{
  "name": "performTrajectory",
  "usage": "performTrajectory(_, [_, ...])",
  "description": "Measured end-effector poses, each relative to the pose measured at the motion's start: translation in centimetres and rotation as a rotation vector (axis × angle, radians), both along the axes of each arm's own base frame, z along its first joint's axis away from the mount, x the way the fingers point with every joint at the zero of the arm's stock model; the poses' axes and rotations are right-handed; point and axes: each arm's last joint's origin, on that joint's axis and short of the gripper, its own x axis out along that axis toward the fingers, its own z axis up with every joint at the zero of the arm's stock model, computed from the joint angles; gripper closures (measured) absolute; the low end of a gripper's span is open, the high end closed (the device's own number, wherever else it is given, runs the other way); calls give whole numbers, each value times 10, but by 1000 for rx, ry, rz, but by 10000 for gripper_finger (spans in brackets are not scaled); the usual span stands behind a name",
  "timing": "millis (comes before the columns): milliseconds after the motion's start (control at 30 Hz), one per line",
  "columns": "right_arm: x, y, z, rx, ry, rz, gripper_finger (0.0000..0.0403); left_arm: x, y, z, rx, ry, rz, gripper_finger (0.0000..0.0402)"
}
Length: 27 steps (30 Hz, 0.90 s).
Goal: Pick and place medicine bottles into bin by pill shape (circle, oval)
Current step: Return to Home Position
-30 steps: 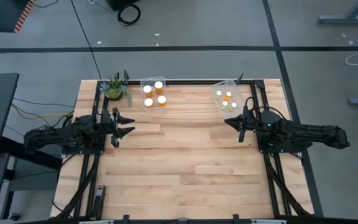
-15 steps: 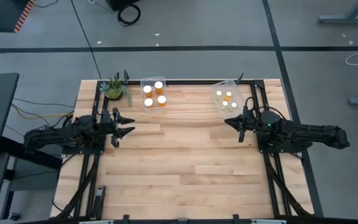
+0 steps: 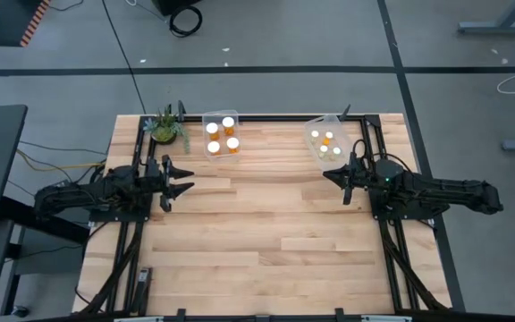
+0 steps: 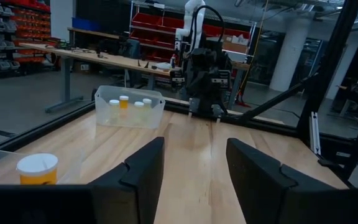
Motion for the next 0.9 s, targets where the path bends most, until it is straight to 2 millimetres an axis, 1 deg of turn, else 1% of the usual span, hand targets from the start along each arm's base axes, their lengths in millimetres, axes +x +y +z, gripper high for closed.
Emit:
performTrajectory(300, [0, 0, 0, 0, 0, 0, 380, 0, 0, 0, 0, 0, 0, 214])
performTrajectory(533, [0, 0, 0, 0, 0, 0, 380, 0, 0, 0, 0, 0, 0, 220])
performTrajectory(900, [0, 0, 0, 0, 0, 0, 380, 0, 0, 0, 0, 0, 0, 215])
